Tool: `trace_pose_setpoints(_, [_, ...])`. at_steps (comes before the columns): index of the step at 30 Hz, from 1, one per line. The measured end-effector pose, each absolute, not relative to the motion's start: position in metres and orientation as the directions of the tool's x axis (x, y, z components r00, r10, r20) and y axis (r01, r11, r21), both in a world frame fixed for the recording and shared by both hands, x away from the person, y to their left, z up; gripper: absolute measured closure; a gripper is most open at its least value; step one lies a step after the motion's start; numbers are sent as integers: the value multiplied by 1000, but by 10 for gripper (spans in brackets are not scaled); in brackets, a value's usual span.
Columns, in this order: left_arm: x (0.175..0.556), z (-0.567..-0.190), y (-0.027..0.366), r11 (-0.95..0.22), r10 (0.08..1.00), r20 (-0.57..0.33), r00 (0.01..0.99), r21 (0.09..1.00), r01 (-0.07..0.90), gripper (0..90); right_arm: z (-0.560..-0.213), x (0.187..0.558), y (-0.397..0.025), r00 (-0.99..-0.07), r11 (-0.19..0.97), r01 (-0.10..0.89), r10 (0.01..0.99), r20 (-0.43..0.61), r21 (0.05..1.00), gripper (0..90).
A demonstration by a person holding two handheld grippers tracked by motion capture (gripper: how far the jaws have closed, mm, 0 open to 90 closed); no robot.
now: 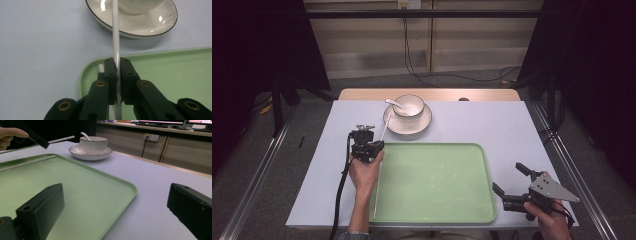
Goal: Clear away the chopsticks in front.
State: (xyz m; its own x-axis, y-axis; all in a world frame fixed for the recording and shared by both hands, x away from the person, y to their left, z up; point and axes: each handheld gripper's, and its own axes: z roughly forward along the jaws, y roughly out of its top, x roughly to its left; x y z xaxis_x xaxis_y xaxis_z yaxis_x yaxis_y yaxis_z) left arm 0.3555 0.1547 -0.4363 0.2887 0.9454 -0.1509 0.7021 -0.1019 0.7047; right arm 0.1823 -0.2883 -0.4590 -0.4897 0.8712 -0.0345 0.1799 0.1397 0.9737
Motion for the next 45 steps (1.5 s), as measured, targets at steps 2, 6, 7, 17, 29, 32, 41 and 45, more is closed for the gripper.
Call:
trace_pose_setpoints(2, [350,-436,154,-91,941,-168,292,708,700,856,-459,182,-288,-486,142,179,873,-38,973,7])
trace_pose_setpoints(6, [341,-439,152,-64,943,-186,275,711,700,856,-459,182,-288,-483,144,179,875,-41,973,7])
trace_pose_setpoints(7, [339,-439,150,-52,944,-194,268,714,699,856,-459,182,-288,-483,145,177,874,-42,973,7])
trace_pose_setpoints(17, [319,-444,141,7,957,-209,200,708,706,854,-459,182,-288,-488,147,177,872,-43,973,8])
trace_pose_setpoints(29, [298,-452,134,24,966,-201,165,702,712,854,-459,182,-288,-485,149,176,874,-46,973,9])
trace_pose_setpoints(32, [295,-454,132,12,970,-184,162,697,717,854,-459,182,-288,-484,148,177,874,-45,973,9])
trace_pose_setpoints(41, [285,-462,132,11,965,-198,174,689,725,854,-459,182,-288,-484,149,176,874,-46,973,9])
trace_pose_setpoints(45, [281,-465,132,12,966,-194,169,690,724,854,-459,182,-288,-486,148,176,873,-45,973,9])
